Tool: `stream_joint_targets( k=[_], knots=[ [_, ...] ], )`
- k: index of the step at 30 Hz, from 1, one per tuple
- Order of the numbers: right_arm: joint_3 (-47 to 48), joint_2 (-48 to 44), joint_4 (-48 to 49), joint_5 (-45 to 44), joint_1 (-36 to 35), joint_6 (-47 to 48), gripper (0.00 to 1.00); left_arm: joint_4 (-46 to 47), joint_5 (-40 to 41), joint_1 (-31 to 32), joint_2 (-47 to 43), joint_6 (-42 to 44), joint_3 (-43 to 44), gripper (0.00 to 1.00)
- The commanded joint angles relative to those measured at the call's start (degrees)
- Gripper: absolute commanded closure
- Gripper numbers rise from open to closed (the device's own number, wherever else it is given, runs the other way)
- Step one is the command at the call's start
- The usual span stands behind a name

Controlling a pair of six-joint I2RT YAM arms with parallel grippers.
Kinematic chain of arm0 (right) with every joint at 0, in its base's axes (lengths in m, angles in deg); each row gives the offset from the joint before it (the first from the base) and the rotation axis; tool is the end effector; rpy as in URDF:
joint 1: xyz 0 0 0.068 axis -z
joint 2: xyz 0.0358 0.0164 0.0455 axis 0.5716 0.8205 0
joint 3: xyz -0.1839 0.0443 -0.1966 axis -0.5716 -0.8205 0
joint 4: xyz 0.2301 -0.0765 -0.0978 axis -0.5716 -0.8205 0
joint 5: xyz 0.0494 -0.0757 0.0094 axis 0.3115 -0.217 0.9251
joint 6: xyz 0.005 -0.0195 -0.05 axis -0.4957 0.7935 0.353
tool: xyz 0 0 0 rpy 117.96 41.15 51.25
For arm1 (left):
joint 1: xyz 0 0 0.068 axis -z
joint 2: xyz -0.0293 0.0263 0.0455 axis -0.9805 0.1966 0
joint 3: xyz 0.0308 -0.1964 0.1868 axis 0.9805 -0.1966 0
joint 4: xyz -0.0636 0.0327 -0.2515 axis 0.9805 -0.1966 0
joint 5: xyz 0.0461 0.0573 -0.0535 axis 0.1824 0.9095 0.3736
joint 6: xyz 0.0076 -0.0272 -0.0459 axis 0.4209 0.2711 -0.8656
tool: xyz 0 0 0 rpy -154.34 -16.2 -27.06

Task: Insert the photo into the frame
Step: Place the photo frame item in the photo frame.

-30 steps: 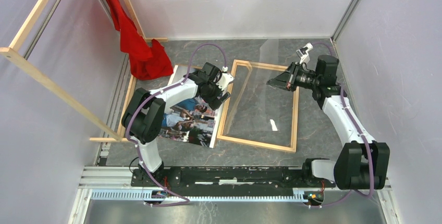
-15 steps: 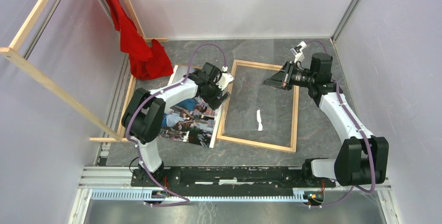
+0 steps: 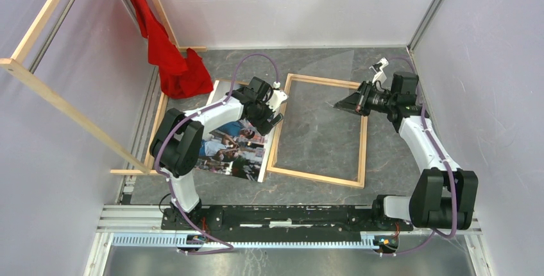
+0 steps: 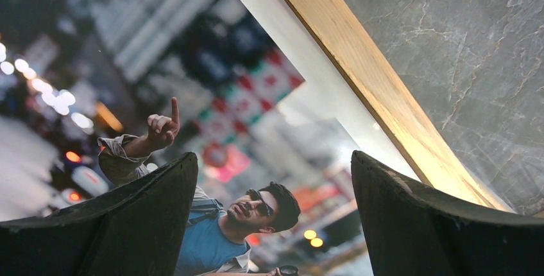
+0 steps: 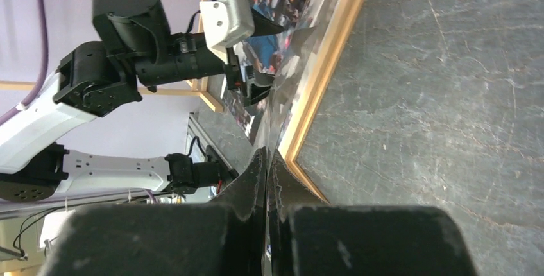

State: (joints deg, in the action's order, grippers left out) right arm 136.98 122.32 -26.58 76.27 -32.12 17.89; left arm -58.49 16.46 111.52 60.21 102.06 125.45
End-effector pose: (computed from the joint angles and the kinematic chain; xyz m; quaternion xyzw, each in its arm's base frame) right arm 0.2771 0.0158 0.2786 0.0577 0.8119 0.5079 0.2819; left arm 0.3164 -0.2079 0.1846 0.4394 0.8627 -0.0666 0.2415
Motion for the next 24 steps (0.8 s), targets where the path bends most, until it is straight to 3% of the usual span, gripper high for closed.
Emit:
stream_joint_targets(
  k=[1, 6, 16, 24],
  knots=[
    [-1.89, -1.58, -0.85, -0.22, 0.55, 3.17, 1.00, 1.04, 0.10, 0.23, -2.42, -2.20, -0.08, 0.06],
    [-1.96, -1.18, -1.97, -0.51, 1.66, 4.71, 1.00, 1.00, 0.04, 0.21, -2.34, -2.19, -0.16, 0.05],
    [2.45, 0.10, -14.97, -8.80, 4.78, 15.64, 1.00, 1.03, -0.20, 0.19, -2.01, -2.19, -0.01, 0.05],
    [-0.02, 0.72, -12.86, -9.56, 5.13, 15.47, 1.00, 1.03, -0.18, 0.38, -1.85, -2.22, 0.06, 0.06]
  ],
)
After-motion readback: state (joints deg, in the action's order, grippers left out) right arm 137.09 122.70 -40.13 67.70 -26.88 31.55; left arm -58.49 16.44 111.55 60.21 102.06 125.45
